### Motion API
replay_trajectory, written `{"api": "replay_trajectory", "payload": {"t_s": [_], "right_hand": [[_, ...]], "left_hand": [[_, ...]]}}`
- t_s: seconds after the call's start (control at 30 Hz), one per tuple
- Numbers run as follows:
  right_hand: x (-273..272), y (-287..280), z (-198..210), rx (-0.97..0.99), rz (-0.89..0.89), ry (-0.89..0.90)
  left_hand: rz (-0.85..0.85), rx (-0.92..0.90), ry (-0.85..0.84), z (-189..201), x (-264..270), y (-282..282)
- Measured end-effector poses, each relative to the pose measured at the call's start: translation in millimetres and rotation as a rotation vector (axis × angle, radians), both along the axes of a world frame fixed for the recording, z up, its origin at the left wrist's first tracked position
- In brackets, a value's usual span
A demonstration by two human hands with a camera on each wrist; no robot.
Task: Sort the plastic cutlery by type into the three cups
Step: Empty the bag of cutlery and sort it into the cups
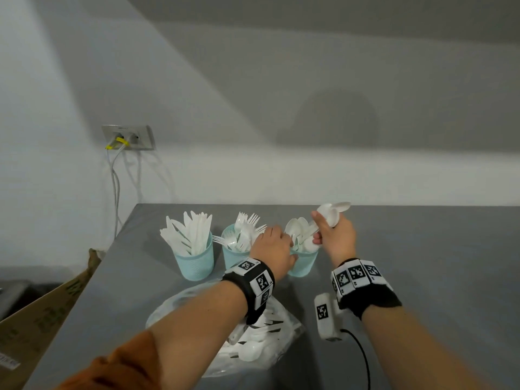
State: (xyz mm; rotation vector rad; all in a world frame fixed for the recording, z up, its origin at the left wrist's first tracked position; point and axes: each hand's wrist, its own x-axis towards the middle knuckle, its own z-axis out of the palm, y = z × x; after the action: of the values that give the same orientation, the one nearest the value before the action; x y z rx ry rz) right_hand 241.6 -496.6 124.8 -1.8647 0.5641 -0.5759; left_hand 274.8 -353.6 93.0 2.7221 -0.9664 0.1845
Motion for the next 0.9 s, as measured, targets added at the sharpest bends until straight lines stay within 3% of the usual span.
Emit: {"api": "replay_trajectory", "payload": {"t_s": [0.1,0.33,0.47,0.57,0.73,0.9], "right_hand": [[0,5,-1,-0.064,0.108,0.071],[4,3,-5,-0.391,0.268,0.417],[-1,4,-13,-0.216,0.147,0.13],[-7,5,-17,-0.301,0.216,0.008],[-10,2,-39,-0.513,0.261,0.143],[-14,3,-48,-0.573,0.29,0.344]], "left_hand": [[0.019,-0.021,-0.003,-1,1,-4],[0.03,-0.074,0.018,-4,6,-7],[0.032,-0.101,0.03,-4,7,-7],[0.034,-0.099,0.017,-5,7,-6],[0.032,-0.078,0.011,-5,7,-6],[0.039,-0.052,0.001,-5,8,-6]]}}
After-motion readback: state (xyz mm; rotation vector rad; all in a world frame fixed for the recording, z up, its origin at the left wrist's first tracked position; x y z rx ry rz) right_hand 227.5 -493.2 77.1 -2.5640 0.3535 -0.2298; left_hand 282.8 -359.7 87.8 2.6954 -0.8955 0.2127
